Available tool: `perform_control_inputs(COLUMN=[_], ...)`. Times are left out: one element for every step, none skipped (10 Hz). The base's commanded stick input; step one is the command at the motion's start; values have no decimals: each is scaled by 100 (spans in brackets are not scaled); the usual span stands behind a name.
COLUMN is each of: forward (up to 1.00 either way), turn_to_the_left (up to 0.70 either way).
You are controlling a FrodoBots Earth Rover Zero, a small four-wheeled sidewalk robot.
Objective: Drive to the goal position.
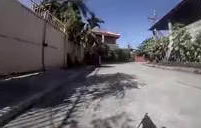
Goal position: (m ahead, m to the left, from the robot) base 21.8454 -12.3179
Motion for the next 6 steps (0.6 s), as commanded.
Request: perform_control_inputs(forward=[70,70,70,70,70,70], turn_to_the_left=[-3,-3,-3,-3,-3,-3])
